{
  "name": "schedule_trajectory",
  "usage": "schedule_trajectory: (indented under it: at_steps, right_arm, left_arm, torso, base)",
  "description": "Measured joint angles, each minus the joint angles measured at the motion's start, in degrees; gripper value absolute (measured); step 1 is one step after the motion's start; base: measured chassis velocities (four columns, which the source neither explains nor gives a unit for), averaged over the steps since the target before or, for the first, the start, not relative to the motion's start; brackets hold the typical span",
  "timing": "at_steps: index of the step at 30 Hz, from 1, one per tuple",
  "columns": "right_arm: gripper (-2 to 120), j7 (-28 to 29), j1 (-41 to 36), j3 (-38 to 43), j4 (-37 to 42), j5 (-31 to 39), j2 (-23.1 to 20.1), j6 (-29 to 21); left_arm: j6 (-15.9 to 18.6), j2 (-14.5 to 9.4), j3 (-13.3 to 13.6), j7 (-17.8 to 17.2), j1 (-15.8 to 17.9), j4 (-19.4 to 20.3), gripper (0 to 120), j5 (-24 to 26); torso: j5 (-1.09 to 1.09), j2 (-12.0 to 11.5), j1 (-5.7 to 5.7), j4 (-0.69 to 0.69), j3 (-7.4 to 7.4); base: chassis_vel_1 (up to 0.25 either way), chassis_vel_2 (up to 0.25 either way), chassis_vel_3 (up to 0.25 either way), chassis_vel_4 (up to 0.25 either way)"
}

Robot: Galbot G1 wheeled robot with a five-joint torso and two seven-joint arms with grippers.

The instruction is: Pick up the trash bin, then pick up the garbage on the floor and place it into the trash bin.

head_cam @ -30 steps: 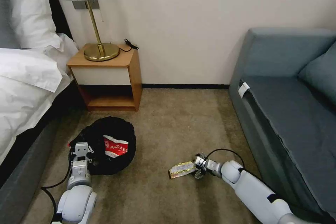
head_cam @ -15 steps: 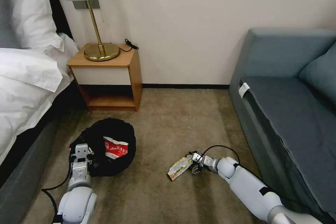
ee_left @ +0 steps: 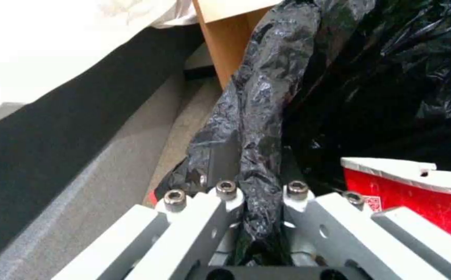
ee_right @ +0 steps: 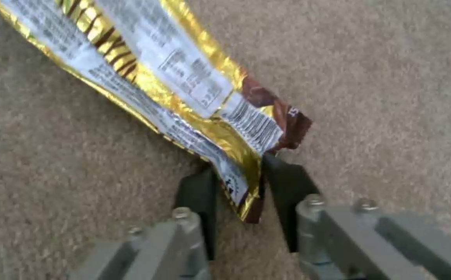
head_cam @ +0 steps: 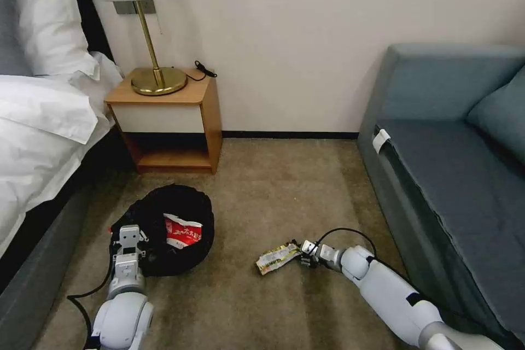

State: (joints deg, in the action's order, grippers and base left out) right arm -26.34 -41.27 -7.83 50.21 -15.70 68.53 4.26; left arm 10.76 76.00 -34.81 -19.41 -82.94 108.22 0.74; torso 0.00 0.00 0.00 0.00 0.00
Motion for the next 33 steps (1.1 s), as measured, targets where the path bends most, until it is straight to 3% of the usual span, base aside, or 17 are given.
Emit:
schedule_trajectory:
  at_steps: [6,33]
  right_arm:
    - [0,0.00,0.05,0.19,0.13,0.03,0.00,0.08]
    - [0,-1.27,-4.16,3.46,7.05,5.45,-3.09,0.20]
  left_arm:
    - [-0.19,-0.03,-0.06,-0.01,-0.23,0.01,0,-0.02]
    - [-0.18,-1.44,-0.61,0.05,-0.17,0.29,0,0.60]
  torso:
    - [0.00,0.00,0.00,0.00,0.00]
    - [0.00,0.00,0.00,0.00,0.00]
  base:
    - [0.000,0.000,0.000,0.000]
    - [0.000,0.000,0.000,0.000]
